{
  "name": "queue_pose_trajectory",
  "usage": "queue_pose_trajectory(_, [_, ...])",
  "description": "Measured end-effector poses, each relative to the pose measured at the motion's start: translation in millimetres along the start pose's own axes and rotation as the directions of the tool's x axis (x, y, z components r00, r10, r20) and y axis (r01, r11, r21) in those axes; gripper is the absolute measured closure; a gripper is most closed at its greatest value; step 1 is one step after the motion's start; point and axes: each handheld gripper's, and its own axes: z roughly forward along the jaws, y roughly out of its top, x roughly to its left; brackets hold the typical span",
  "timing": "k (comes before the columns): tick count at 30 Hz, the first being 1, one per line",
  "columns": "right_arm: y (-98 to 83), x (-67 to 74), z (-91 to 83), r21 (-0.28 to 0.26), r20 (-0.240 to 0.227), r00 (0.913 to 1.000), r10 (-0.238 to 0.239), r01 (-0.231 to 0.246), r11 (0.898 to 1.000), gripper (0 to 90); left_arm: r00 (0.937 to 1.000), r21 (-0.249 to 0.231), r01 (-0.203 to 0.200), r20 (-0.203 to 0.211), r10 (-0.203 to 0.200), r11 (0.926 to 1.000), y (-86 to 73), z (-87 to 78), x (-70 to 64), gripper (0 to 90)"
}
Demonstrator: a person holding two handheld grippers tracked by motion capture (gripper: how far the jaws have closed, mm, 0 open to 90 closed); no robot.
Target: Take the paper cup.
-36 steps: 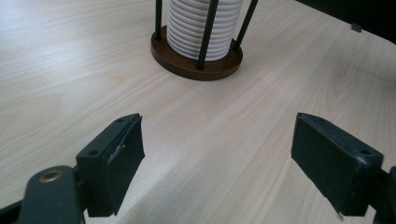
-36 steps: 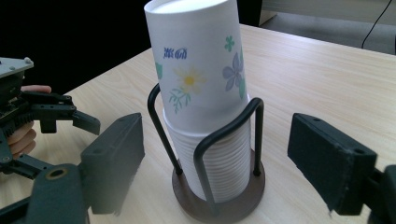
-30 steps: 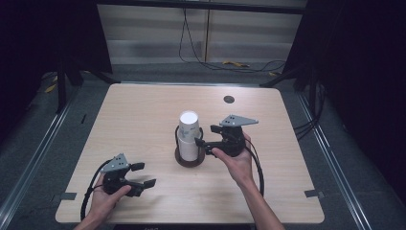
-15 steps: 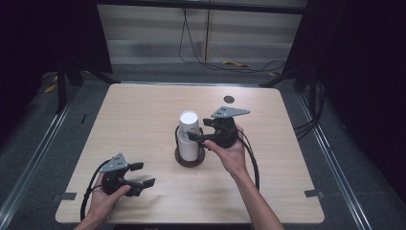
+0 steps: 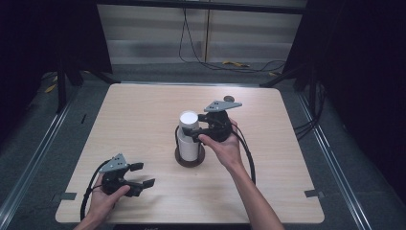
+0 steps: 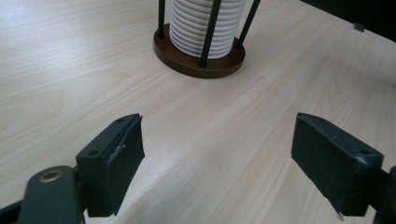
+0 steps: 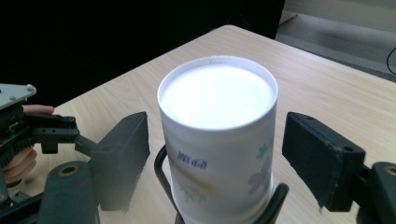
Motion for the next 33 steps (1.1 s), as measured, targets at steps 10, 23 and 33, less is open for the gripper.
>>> queue_pose_trajectory(10, [1.3,-3.5,11.1,0.025,0.002,0.9999,0.015,-0.015,1.0,25.7,0.9999,0.009,-0.007,0.007,0.007,0.9999,-0.3,1.1,-0.8,17.0])
queue_pose_trajectory(23, [7.3,-1.7,13.6,0.022,0.011,0.9999,-0.006,0.006,1.0,31.7,1.0,0.009,-0.009,0.001,0.009,0.9999,-0.4,-0.2,-0.2,17.0])
queue_pose_trajectory(33, [11.5,-0.6,10.9,0.022,0.016,0.9997,-0.019,0.018,1.0,32.7,0.9999,0.013,-0.004,0.01,0.004,0.9999,-0.2,-0.3,-3.7,17.0])
